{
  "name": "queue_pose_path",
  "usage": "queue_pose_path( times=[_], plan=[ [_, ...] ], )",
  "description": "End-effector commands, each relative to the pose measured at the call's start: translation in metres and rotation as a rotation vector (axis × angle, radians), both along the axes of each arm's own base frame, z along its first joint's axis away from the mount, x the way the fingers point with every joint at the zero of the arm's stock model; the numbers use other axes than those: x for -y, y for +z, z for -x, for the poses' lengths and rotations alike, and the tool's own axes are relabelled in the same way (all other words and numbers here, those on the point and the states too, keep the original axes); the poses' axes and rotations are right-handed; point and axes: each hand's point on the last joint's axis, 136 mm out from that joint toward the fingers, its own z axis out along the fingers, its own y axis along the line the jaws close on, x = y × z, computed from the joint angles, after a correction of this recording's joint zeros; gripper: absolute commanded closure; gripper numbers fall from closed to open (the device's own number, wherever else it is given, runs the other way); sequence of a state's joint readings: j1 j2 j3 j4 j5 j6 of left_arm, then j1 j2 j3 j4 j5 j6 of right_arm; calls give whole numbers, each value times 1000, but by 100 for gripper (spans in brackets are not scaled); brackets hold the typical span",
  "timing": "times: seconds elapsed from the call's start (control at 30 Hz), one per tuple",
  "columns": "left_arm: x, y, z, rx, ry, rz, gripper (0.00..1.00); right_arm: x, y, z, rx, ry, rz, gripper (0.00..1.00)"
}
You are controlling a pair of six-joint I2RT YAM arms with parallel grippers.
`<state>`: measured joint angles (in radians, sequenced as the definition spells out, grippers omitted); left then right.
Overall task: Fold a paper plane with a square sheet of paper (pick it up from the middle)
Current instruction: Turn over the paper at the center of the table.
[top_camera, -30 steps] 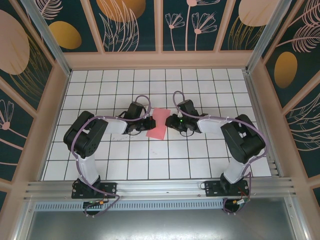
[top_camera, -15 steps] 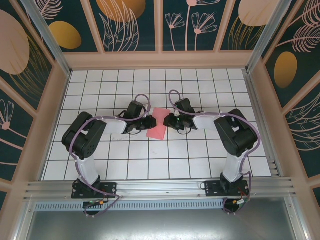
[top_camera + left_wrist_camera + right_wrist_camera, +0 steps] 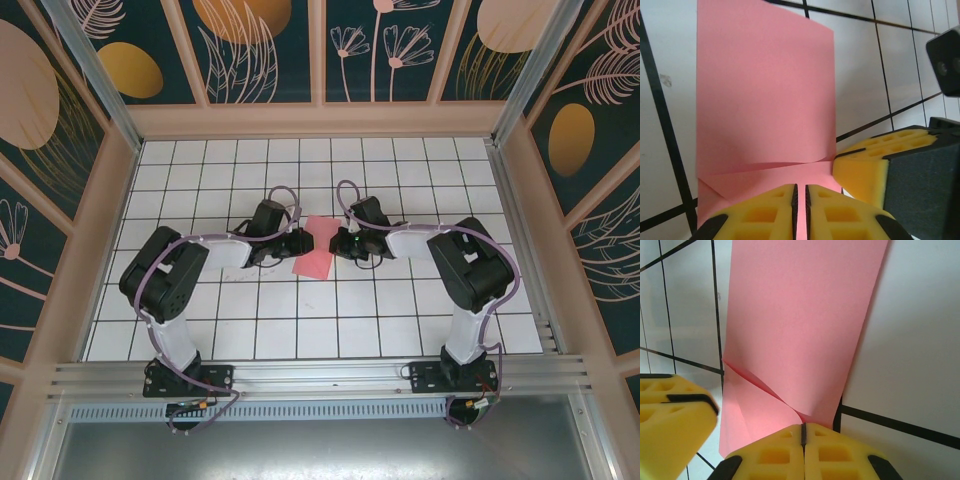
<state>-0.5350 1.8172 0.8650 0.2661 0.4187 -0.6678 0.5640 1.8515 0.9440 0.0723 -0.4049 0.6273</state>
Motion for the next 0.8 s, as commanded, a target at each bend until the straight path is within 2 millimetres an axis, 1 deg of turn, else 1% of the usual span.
queue_pose_path(
  times=[0.0,0.1,0.13,0.17,0.37,0.57,0.77],
  plan=[
    [-9,7,0,6,53,-1,80,6,-4,-6,11,-22,25,94],
    [-15,8,1,1,97,-5,77,9,-3,-7,18,-34,33,94],
    [-16,7,3,-7,107,2,74,9,-2,-7,21,-35,33,94],
    [-16,9,4,-8,110,16,71,10,-2,-7,22,-35,33,94],
    [-5,13,9,-27,73,89,60,11,-3,-7,20,-38,35,94],
    [0,9,4,-46,64,90,57,13,-5,-5,15,-45,40,94],
    [3,3,0,-62,71,87,56,13,-5,-4,14,-43,38,94]
  ],
)
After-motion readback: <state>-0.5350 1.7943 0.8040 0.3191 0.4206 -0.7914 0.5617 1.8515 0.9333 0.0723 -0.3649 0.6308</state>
